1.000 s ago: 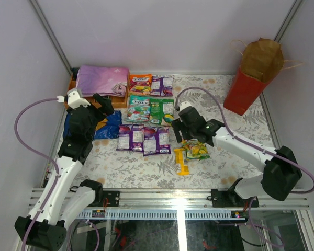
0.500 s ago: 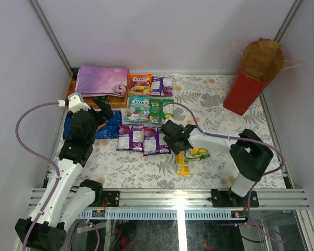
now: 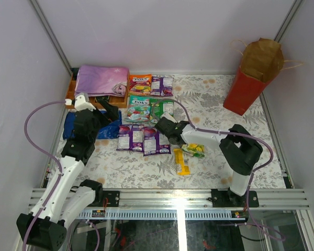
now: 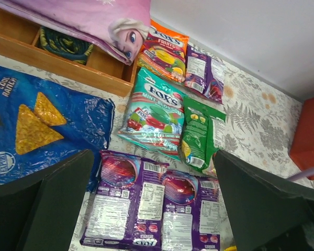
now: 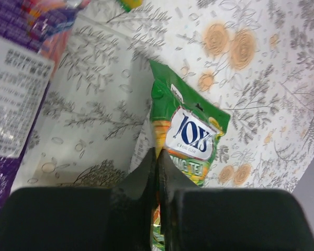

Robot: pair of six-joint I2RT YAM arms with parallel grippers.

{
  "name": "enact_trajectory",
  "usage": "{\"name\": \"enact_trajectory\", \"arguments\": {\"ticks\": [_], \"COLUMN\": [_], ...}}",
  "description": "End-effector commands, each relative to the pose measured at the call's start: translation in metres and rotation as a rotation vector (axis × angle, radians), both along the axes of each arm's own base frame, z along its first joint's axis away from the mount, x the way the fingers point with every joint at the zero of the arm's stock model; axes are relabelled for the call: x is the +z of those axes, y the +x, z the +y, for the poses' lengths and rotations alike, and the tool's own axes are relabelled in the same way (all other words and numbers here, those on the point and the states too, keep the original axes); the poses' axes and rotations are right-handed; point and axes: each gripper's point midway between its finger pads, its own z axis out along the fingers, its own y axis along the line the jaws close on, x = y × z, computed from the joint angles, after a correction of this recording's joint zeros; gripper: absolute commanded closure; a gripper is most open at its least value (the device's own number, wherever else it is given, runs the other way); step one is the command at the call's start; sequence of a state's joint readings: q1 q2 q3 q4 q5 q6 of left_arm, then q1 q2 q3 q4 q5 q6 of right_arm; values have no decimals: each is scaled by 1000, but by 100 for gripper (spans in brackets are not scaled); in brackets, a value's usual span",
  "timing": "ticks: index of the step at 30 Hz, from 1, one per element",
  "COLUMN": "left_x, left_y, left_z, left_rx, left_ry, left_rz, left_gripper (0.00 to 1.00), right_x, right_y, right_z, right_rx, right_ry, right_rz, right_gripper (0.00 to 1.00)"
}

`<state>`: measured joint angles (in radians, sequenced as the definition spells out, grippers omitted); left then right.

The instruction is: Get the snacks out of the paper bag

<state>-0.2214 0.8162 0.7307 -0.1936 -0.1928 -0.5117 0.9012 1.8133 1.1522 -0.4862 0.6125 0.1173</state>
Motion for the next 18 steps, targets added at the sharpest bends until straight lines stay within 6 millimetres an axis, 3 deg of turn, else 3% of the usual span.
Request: {"name": "enact_trajectory", "arguments": {"ticks": [1, 6, 12, 18], "left_x": [17, 19, 21, 26], "left_y": [3, 3, 6, 9], "left_z": [-12, -17, -18, -18], "left_rx": [-54, -92, -129, -141], "left_ry": [-47, -32, 42, 76], "left_rz": [-56, -42, -8, -21], "left_gripper": [0, 0, 0, 0], "right_x": [41, 67, 74, 77], "right_y": [45, 101, 174, 243], "right_z": [-2, -7, -16, -7], "right_rx": [-69, -47, -23, 29], "right_ry": [57, 110, 120, 181], "right_rz": [-144, -211, -229, -272], "right_gripper": [100, 100, 100, 100]}}
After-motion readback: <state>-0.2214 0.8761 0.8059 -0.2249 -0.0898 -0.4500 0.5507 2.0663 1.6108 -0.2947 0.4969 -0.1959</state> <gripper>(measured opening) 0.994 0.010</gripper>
